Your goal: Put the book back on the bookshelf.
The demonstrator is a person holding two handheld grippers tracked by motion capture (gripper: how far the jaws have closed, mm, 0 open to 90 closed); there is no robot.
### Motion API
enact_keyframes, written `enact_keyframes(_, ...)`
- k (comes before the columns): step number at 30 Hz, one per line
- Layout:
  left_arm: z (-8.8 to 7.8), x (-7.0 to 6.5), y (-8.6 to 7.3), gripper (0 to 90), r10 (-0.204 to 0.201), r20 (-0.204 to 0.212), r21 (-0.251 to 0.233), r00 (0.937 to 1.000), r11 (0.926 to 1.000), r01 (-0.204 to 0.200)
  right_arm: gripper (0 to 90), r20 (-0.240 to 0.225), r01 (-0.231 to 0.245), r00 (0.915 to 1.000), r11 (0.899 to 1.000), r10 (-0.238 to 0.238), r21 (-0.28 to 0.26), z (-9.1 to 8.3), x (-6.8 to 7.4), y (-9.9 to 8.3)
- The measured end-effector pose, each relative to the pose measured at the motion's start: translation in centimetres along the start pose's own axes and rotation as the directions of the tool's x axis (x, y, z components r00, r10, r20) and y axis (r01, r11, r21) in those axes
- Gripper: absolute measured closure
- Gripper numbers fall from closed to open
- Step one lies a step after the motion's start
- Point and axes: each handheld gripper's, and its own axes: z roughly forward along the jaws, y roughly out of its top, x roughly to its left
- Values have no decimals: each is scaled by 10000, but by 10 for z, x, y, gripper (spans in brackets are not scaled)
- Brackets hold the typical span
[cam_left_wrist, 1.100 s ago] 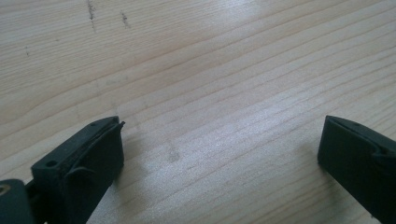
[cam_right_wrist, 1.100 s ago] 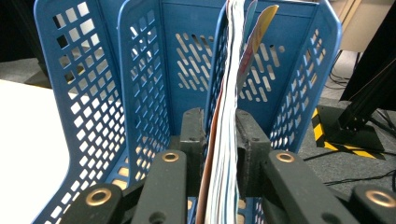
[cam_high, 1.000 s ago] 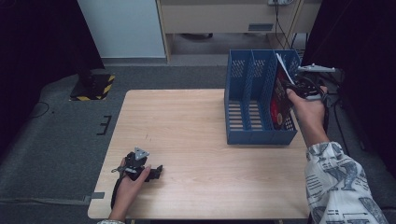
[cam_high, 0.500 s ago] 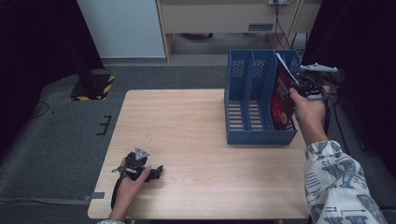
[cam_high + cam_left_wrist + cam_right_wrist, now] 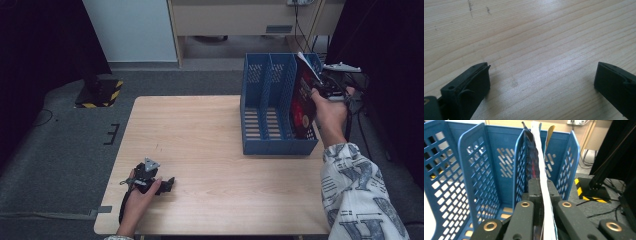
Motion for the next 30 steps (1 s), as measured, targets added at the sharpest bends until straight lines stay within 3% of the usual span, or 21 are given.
enact_keyframes(6,0,0,0,0,2,9,2,10000,10000,-2,872,419,391,9984,9992,-390,-1,6,6,4)
enact_keyframes(17,0,0,0,0,20,18,6,10000,10000,-20,870,784,627,9949,9980,-633,108,18,14,0)
enact_keyframes(30,0,0,0,0,70,39,20,10000,10000,-70,854,359,760,9965,9971,-758,-39,20,26,-3)
